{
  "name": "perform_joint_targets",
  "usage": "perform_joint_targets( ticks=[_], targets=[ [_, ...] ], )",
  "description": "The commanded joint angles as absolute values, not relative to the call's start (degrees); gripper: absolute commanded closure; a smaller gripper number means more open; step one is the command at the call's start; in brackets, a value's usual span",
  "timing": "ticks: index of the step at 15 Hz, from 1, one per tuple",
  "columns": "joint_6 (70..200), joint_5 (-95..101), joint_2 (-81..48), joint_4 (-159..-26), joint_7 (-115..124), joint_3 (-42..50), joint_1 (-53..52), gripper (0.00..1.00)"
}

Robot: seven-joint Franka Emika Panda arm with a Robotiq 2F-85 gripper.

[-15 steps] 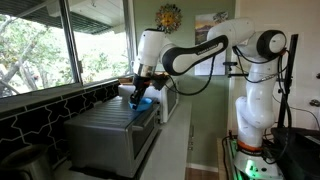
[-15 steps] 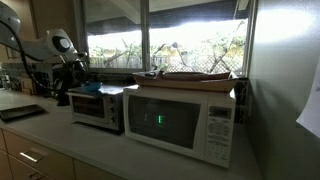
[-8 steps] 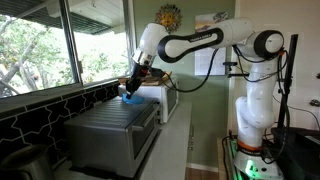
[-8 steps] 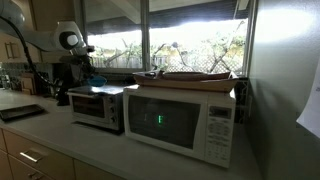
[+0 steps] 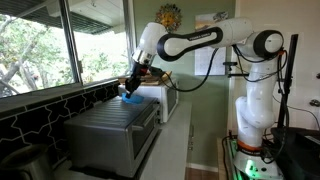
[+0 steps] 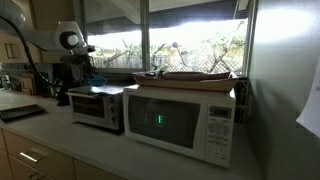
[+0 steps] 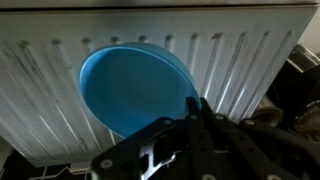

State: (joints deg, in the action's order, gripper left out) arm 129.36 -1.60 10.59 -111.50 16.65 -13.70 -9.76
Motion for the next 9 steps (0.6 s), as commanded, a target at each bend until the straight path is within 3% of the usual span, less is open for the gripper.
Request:
perform_joint_targets(
  ticks=[1,9],
  targets=[
    [134.2,-12.0,12.0,-113.8,14.9,-11.3,-10.6,0.99],
    [144.5,-44.5,20.1,-124.9,3.0,-3.5,-12.1,0.99]
  ],
)
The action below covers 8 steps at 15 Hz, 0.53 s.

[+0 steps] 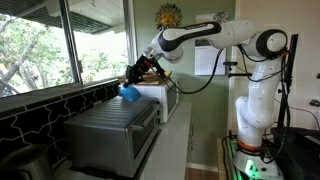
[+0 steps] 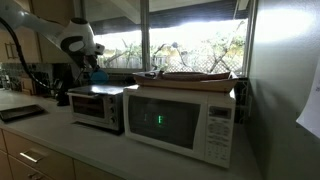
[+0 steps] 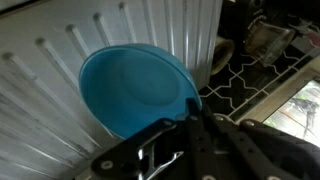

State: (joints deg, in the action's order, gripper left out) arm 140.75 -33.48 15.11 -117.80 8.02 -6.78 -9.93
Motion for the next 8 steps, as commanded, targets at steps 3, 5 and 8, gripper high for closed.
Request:
perform_joint_targets(
  ticks=[3,5,8],
  targets=[
    [147.5,-58.0,23.6,-130.0,-3.0,-0.7,-13.5,0.99],
    [149.6,-67.1,26.0,-132.9,-7.0,0.6,-14.5,0.99],
    [153.6,-80.5,28.8,-136.3,-13.3,2.6,-16.3,0.99]
  ],
)
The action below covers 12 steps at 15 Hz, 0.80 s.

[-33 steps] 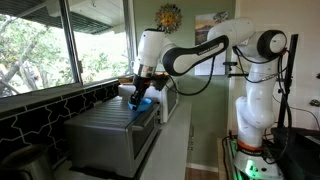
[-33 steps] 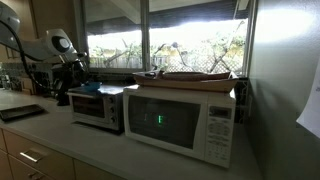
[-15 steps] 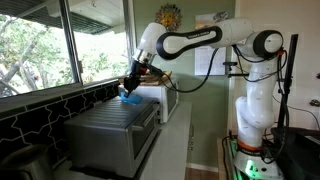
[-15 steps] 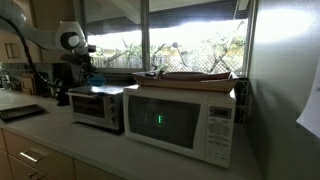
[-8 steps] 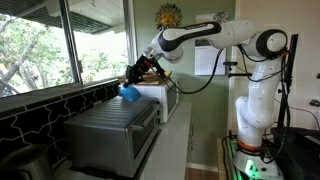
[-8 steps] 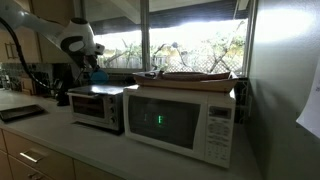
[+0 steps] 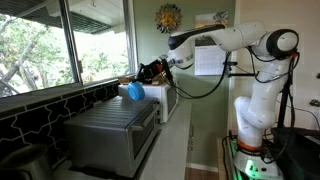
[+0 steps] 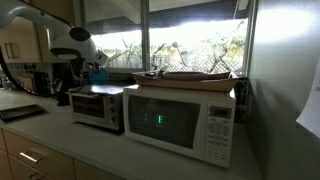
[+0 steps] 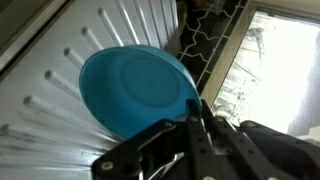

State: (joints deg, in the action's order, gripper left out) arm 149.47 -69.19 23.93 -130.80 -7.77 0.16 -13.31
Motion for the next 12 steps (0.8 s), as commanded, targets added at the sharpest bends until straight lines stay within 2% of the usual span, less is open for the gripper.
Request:
perform_joint_targets(
  ticks=[1,2,6,7,12],
  targets=[
    [157.4,-82.7,28.8,-137.7,-12.8,1.2,-14.9,0.99],
    [153.1,-77.4,25.9,-133.5,-11.0,1.1,-14.2,0.96],
    [156.2,-80.9,27.3,-136.3,-11.8,1.1,-14.2,0.96],
    [154.3,-83.5,27.3,-135.9,-13.1,2.6,-14.7,0.99],
    [147.9,-100.9,29.4,-137.0,-25.9,8.8,-14.9,0.99]
  ],
)
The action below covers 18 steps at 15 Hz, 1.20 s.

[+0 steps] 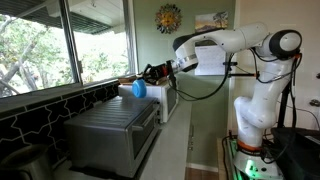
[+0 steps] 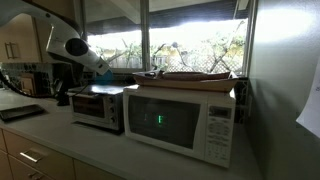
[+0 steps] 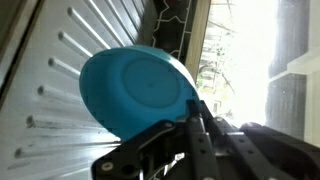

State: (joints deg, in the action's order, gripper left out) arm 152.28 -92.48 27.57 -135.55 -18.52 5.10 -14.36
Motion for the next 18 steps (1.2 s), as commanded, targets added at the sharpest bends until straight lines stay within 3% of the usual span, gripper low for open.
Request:
perform_joint_targets(
  ticks=[1,3,4,8,18],
  targets=[
    [145.8,-102.7,29.5,-137.9,-27.5,10.0,-14.6,0.99],
    [141.6,-105.0,29.1,-139.3,-29.5,11.9,-14.6,0.99],
    [136.5,-106.7,28.3,-140.2,-29.4,7.5,-7.6,0.99],
    [128.3,-111.8,27.0,-143.8,-31.9,5.6,-2.0,0.98],
    [120.4,-123.8,26.2,-150.1,-37.8,2.0,5.6,0.98]
  ],
)
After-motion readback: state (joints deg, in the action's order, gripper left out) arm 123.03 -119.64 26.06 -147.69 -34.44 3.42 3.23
